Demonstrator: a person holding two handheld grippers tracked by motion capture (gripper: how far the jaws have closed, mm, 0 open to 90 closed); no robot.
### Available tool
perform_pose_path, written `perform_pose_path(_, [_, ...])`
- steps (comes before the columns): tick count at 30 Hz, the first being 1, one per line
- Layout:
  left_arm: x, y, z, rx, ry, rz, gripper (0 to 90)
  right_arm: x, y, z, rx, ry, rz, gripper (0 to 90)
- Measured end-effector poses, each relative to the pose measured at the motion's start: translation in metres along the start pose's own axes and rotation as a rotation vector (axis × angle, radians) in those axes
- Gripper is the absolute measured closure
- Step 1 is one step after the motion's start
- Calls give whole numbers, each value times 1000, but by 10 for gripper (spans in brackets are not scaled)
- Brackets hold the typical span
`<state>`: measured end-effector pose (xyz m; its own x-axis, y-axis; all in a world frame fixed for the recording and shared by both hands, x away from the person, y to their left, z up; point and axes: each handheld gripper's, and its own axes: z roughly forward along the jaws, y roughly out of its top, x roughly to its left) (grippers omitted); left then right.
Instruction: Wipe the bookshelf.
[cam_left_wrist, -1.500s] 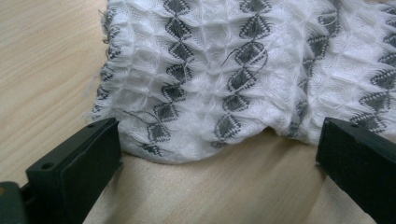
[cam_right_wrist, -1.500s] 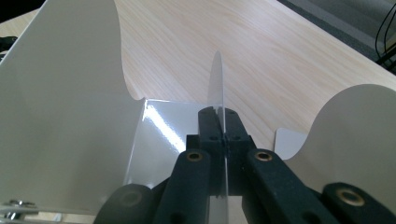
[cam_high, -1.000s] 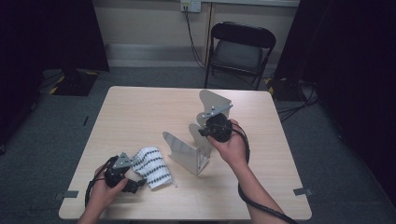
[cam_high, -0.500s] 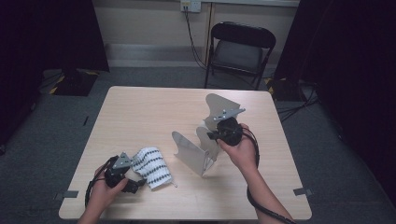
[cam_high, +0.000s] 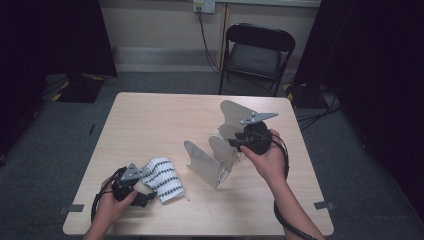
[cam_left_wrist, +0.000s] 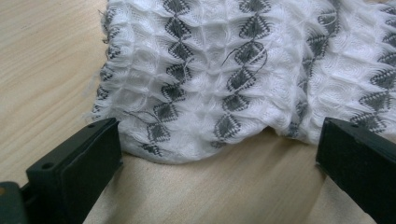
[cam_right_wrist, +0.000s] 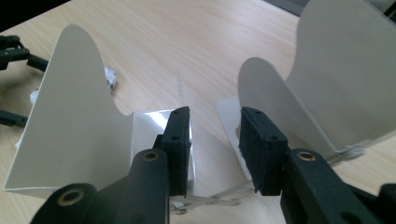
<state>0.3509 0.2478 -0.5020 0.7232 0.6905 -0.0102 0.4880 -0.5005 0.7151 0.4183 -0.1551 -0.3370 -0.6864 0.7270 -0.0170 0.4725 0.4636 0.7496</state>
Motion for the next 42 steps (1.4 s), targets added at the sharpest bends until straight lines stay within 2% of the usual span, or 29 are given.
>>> perform_pose_path(4, [0, 0, 0, 0, 0, 0, 0, -5, -2, -8, -1, -41, 12, 610])
perform_pose_path(10, [0, 0, 0, 0, 0, 0, 0, -9, -13, -5, 18, -84, 42, 591])
perform_pose_path(16, [0, 0, 0, 0, 0, 0, 0, -10, -17, 5, 39, -86, 62, 592])
perform_pose_path(20, [0, 0, 0, 0, -1, 0, 0, -11, -21, 9, 56, -92, 58, 633])
perform_pose_path(21, [0, 0, 0, 0, -1, 0, 0, -13, -22, 9, 49, -88, 69, 633])
perform_pose_path(29, [0, 0, 0, 0, 0, 0, 0, -16, -24, 5, 37, -74, 86, 667])
perform_pose_path(32, [0, 0, 0, -1, -1, 0, 0, -18, -23, 2, 37, -88, 72, 693])
perform_pose_path(36, [0, 0, 0, 0, 0, 0, 0, -21, -24, -2, 33, -113, 80, 718])
perform_pose_path(39, [0, 0, 0, 0, -1, -3, 0, -22, -26, -2, 27, -117, 116, 707])
perform_pose_path(42, [0, 0, 0, -1, -1, 0, 0, -20, -27, 2, 50, -134, 123, 622])
